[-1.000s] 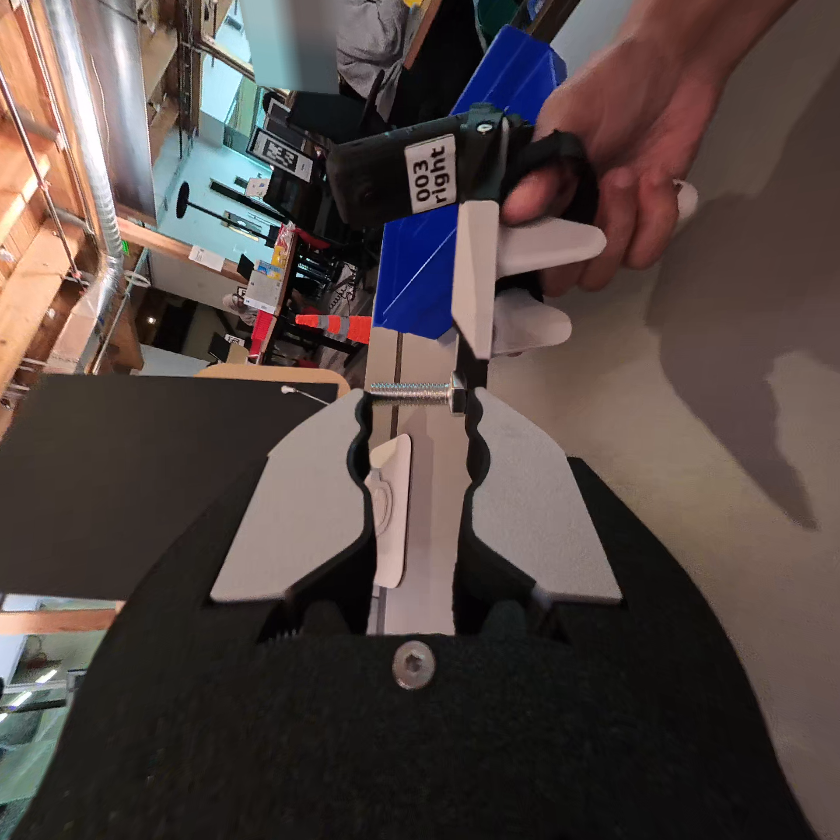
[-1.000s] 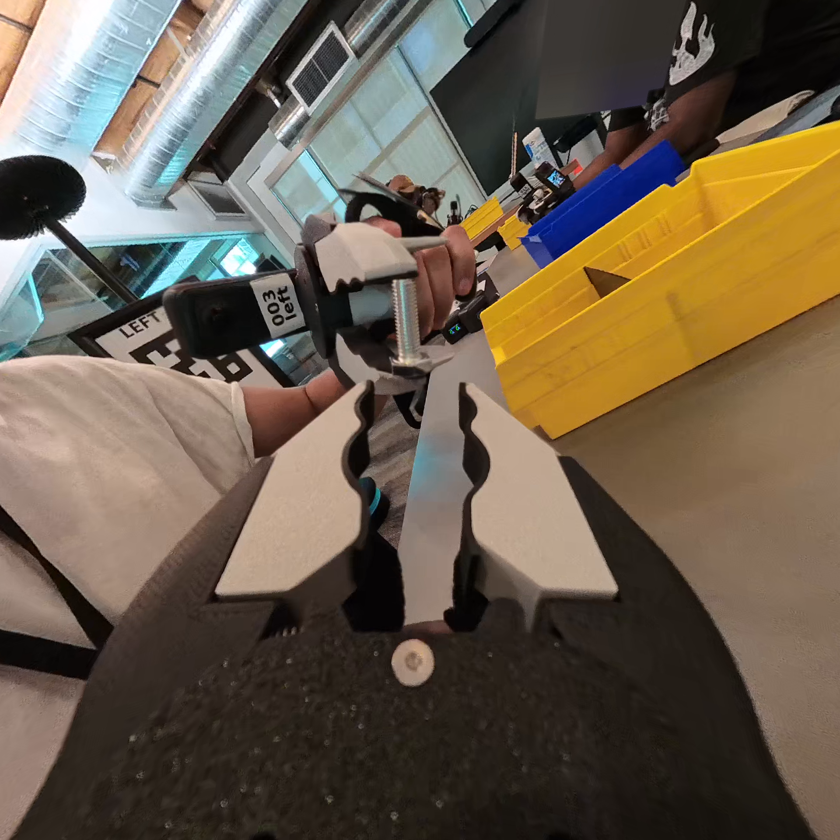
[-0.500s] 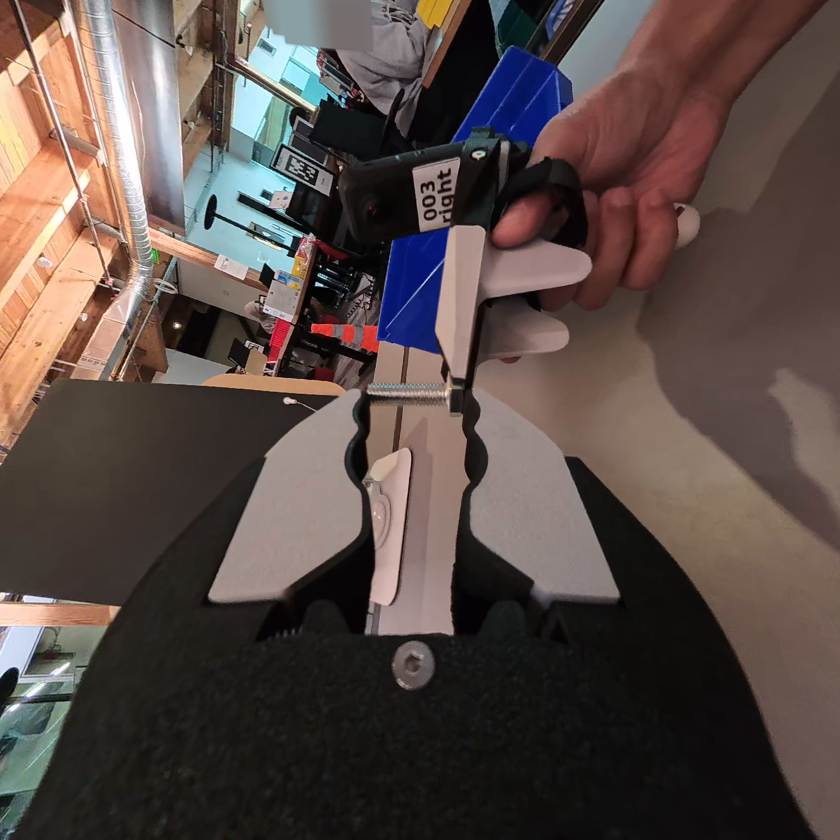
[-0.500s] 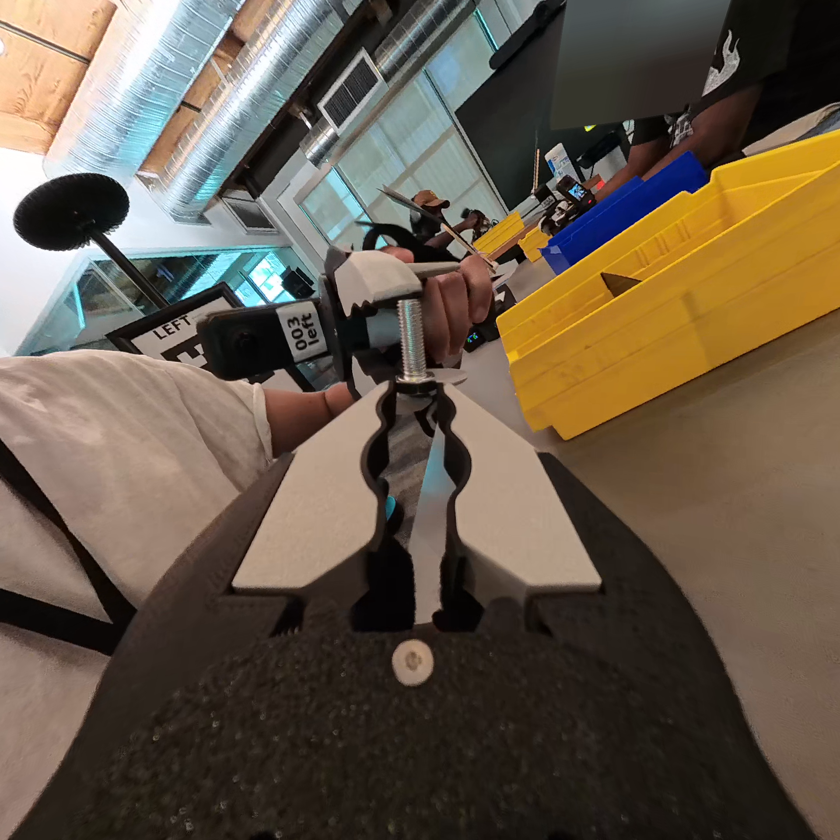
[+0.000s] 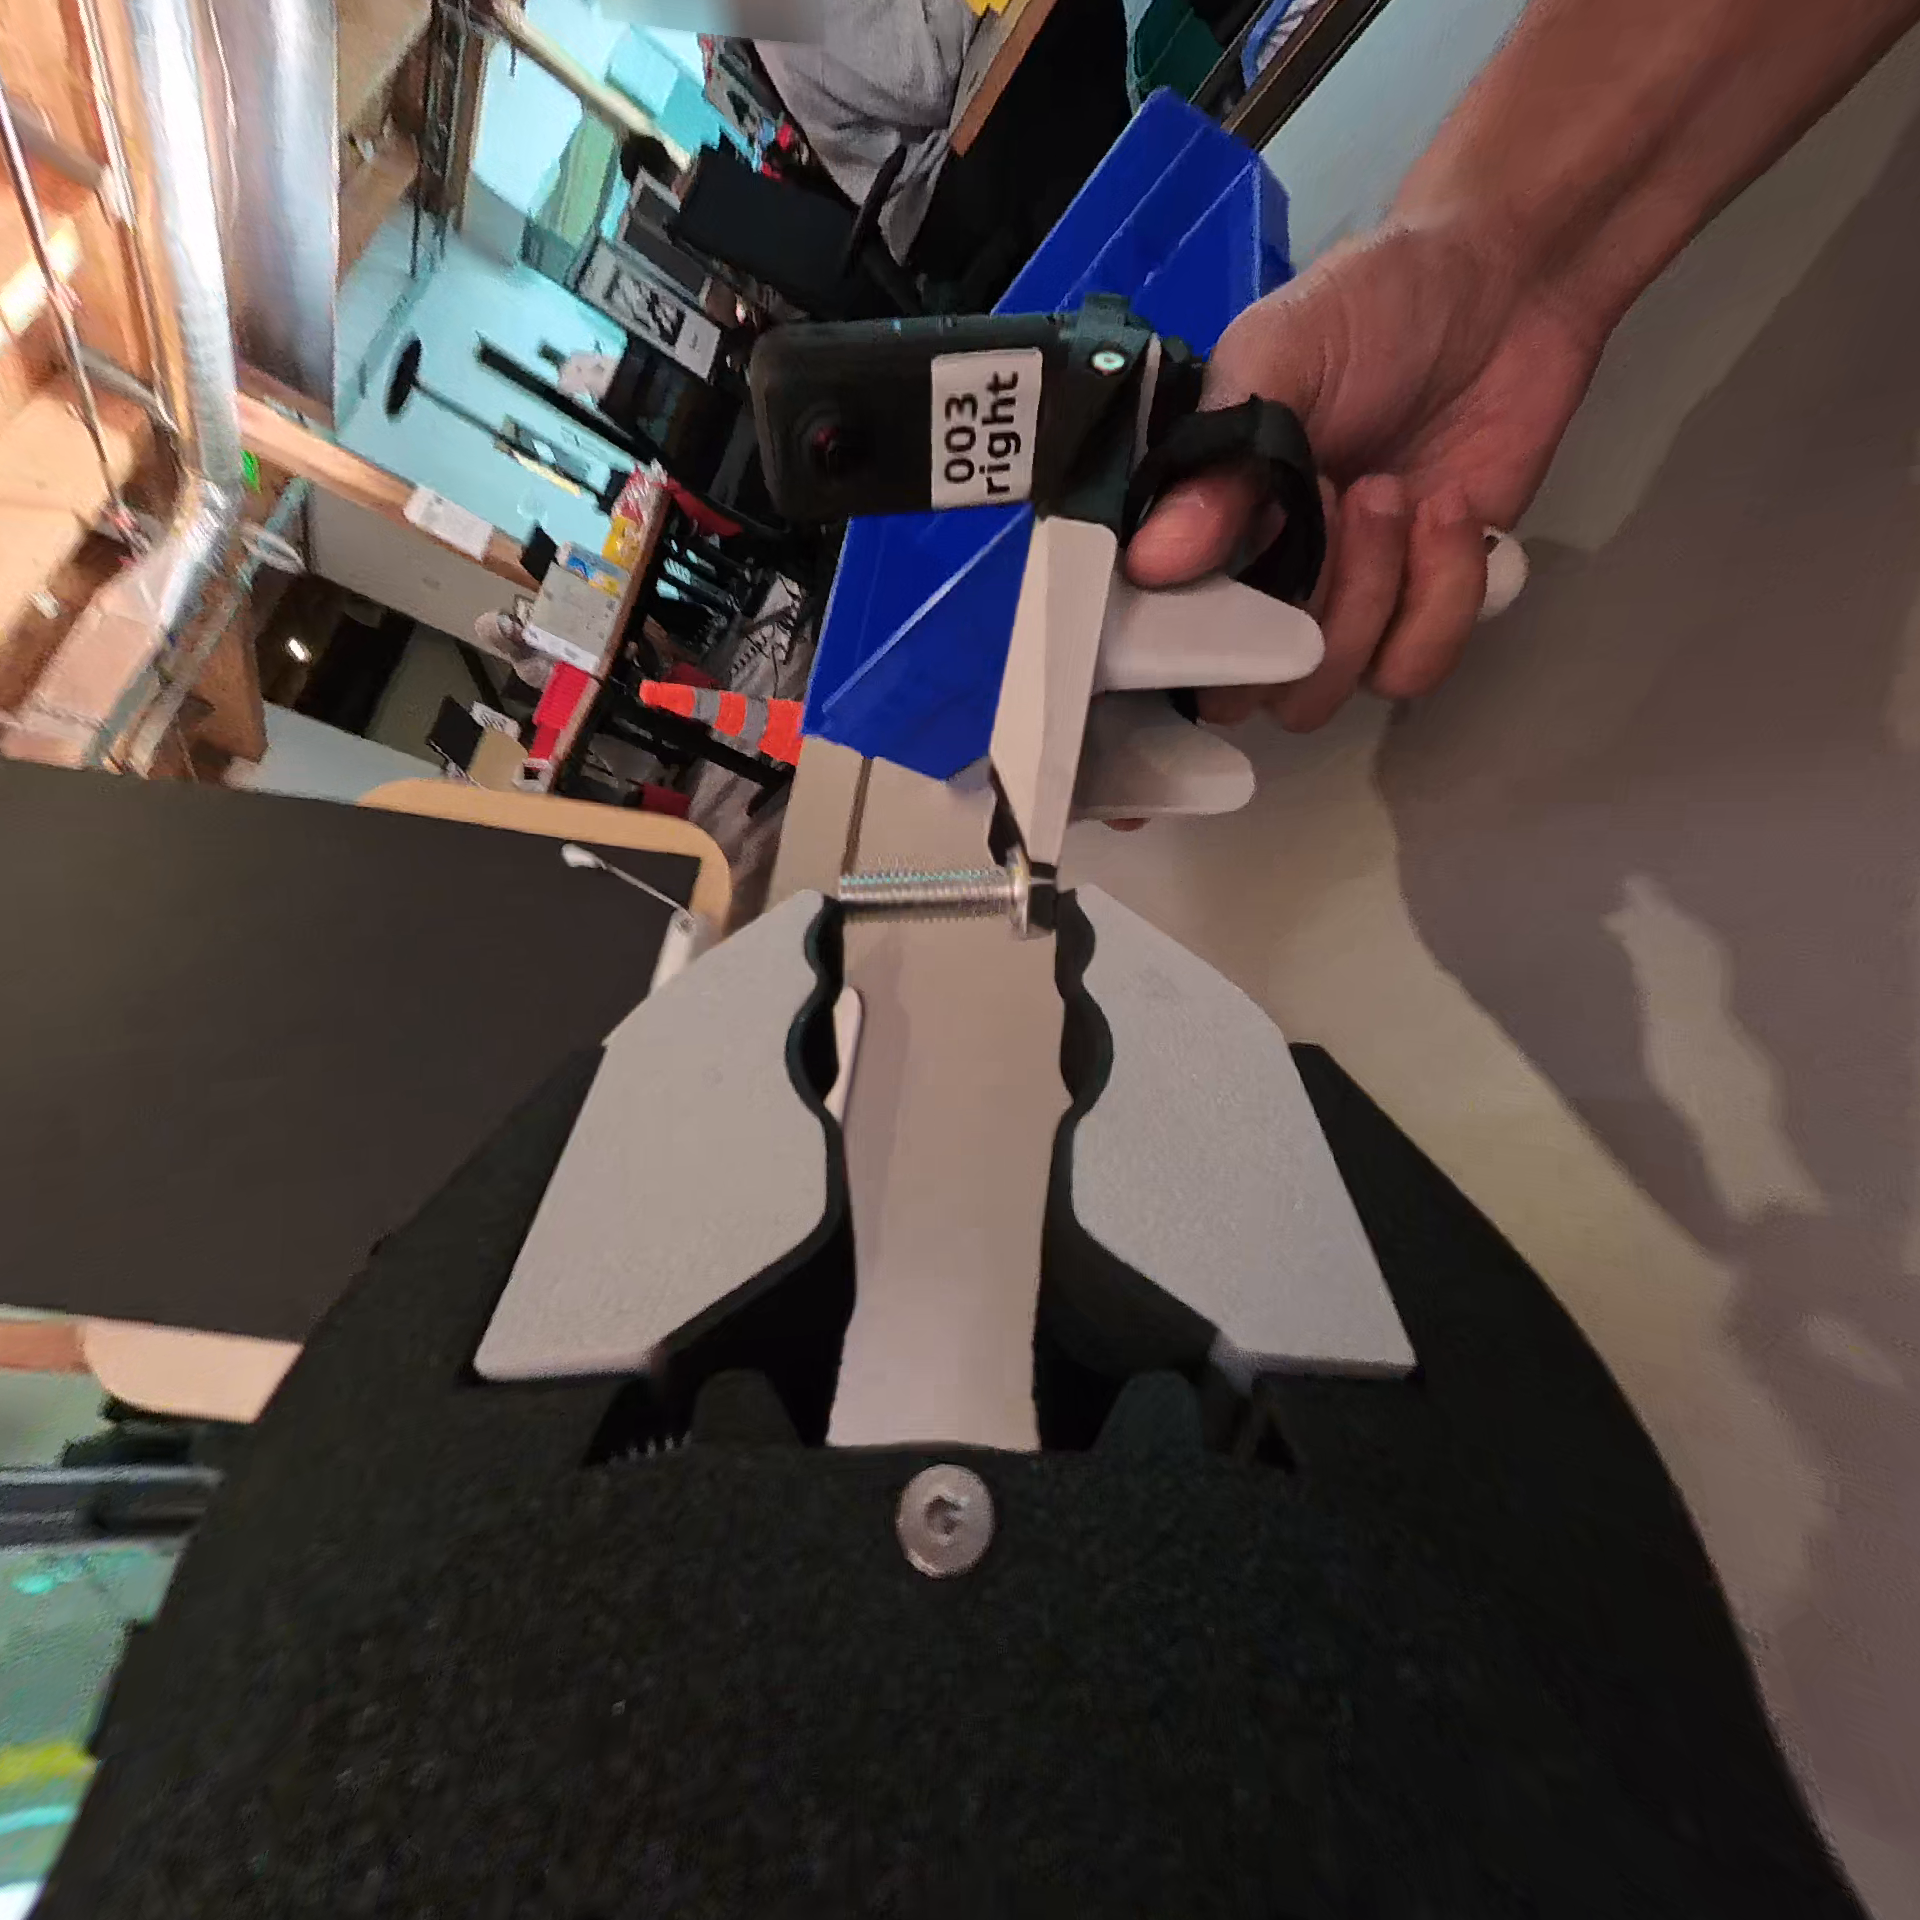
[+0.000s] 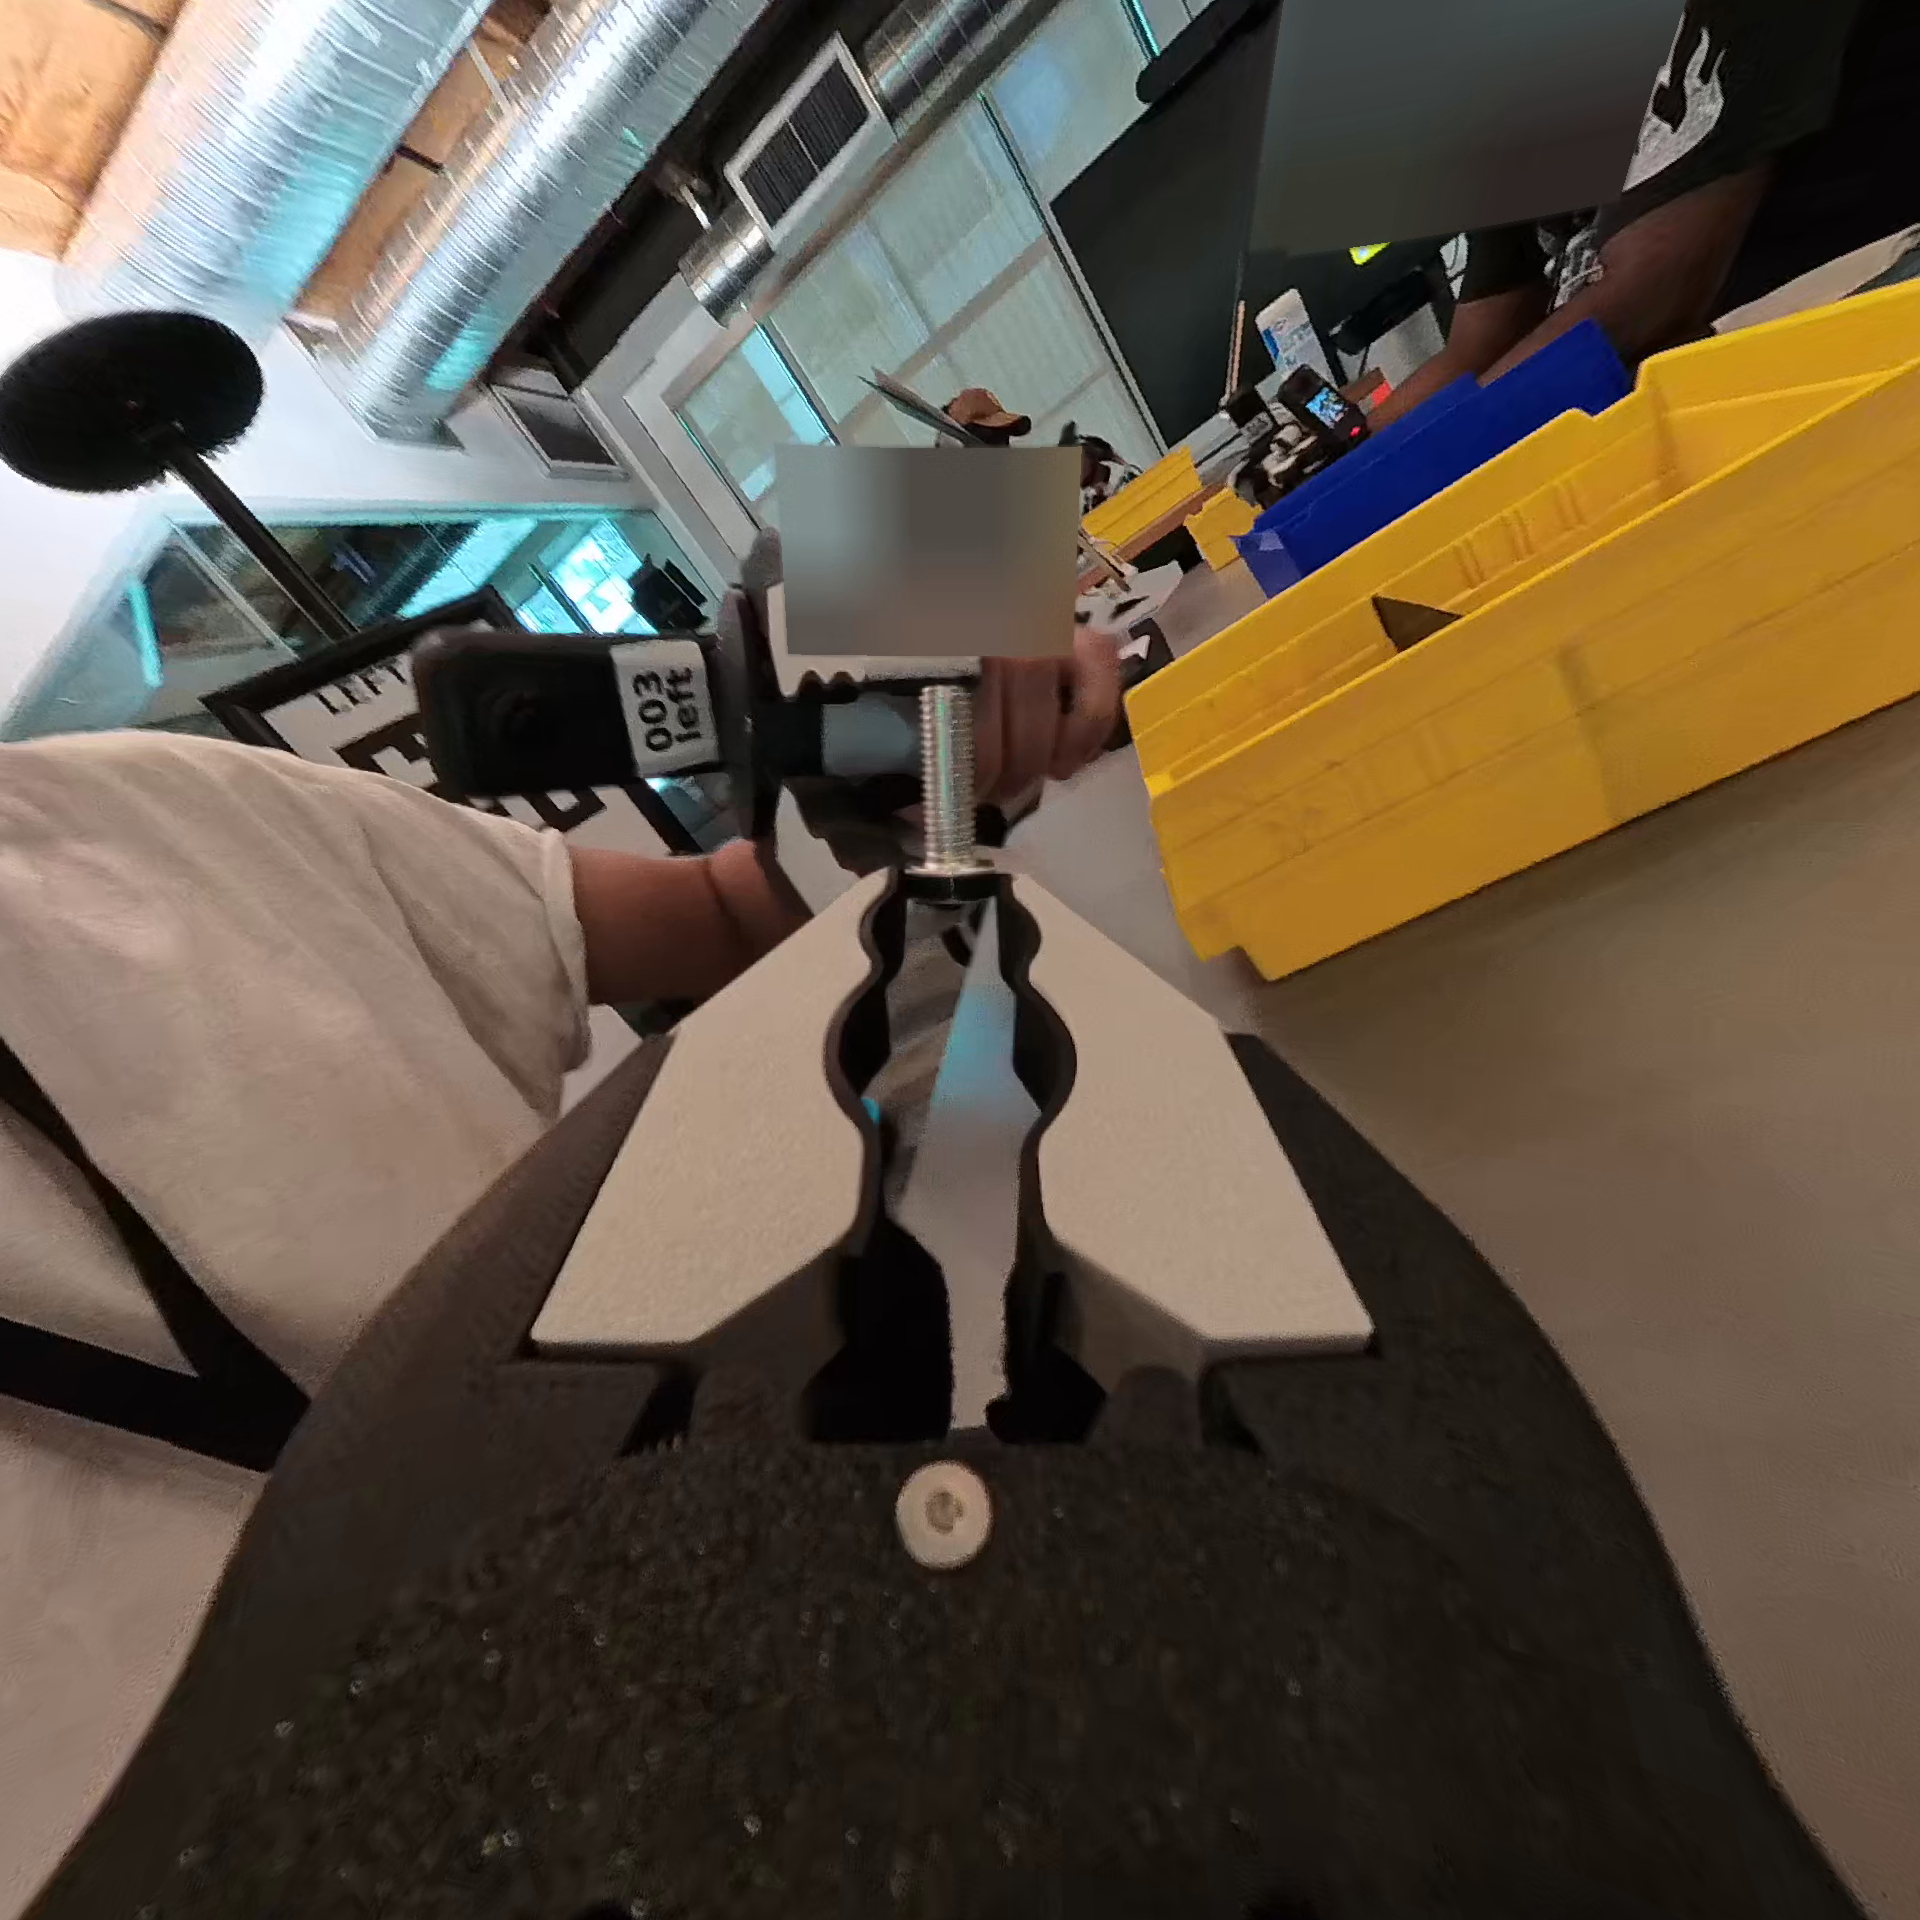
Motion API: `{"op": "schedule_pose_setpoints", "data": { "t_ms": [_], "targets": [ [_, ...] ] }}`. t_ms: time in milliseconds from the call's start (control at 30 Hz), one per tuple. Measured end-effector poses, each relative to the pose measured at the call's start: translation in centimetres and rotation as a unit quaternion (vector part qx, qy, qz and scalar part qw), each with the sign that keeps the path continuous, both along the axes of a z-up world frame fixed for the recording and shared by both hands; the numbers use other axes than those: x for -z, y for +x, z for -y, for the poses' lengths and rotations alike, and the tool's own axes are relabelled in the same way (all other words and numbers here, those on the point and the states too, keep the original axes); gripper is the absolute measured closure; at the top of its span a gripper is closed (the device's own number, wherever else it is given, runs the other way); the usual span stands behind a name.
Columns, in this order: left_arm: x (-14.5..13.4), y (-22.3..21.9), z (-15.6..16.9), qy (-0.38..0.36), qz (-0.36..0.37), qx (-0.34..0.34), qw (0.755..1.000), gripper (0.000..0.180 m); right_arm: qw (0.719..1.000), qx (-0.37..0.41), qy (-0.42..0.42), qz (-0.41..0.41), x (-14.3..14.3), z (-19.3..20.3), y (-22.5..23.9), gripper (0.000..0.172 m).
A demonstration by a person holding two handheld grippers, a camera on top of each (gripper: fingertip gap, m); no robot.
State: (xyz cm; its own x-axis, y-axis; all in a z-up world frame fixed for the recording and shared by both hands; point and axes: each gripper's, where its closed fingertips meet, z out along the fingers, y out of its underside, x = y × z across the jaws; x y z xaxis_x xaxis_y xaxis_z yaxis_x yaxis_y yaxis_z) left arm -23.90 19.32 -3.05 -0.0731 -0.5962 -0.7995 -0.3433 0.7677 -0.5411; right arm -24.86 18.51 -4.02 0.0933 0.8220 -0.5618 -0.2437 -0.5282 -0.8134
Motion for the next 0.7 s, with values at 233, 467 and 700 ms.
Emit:
{"op": "schedule_pose_setpoints", "data": {
  "t_ms": [233,467,700],
  "targets": [
    [2.2,-6.6,-0.5,-0.286,-0.101,-0.07,0.95,0.141,0.977,0.08,0.138,0.141,3.7,-4.9,1.9,0.154],
    [4.3,-17.0,-8.3,-0.411,-0.161,-0.309,0.843,0.138,0.901,0.193,0.258,0.292,7.6,-10.6,2.4,0.155],
    [10.2,-19.7,-12.0,-0.422,-0.273,-0.401,0.766,0.143,0.841,0.258,0.346,0.326,6.4,-12.0,2.5,0.155]
  ]
}}
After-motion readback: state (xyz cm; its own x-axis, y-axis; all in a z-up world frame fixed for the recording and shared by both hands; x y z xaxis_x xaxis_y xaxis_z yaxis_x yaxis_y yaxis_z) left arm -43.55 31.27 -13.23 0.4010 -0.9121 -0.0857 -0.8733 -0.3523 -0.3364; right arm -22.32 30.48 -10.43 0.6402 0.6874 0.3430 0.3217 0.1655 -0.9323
